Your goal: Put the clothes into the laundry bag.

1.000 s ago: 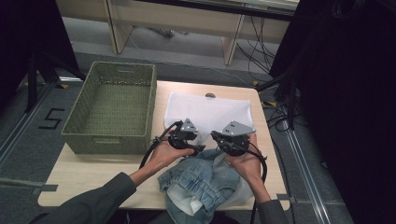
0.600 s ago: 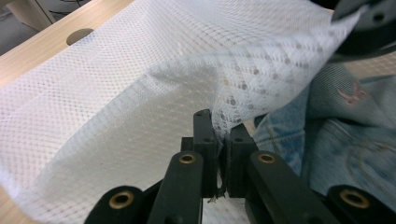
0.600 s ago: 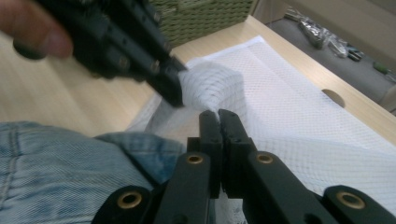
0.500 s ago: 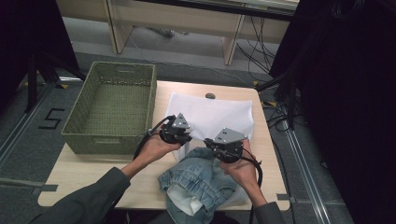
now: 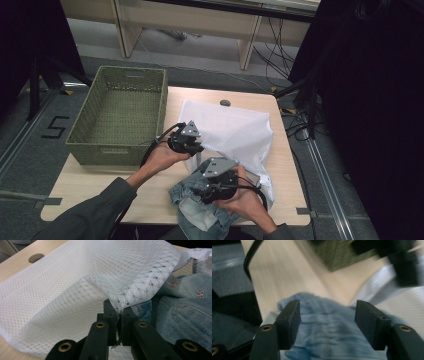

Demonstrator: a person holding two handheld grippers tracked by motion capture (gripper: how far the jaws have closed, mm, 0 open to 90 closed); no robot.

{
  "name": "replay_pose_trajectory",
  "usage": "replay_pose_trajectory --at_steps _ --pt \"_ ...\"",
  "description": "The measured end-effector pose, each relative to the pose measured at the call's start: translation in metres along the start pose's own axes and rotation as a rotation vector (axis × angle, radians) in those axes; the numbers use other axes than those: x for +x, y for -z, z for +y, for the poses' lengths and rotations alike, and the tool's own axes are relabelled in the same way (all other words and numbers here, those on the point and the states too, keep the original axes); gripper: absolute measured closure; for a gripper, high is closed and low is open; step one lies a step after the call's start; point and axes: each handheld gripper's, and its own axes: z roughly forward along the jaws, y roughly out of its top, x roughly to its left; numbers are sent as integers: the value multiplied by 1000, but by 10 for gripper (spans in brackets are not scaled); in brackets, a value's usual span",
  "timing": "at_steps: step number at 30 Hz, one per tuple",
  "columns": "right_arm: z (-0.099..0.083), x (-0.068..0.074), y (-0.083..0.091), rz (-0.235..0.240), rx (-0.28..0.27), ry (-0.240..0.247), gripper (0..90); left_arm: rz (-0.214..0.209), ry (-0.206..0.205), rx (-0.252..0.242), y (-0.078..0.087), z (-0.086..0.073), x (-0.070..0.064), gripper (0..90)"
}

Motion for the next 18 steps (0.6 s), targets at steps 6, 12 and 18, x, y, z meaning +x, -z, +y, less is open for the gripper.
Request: replay_pose_trajectory --at_steps 6,12,18 --pt "-8 10 -29 -31 185 67 513 -9 -10 8 0 -1 1 854" --pt "-7 4 -13 -76 196 53 785 -15 -12 9 2 -2 1 859" --pt "0 -11 20 -160 103 63 810 -9 -17 5 7 -1 2 861"
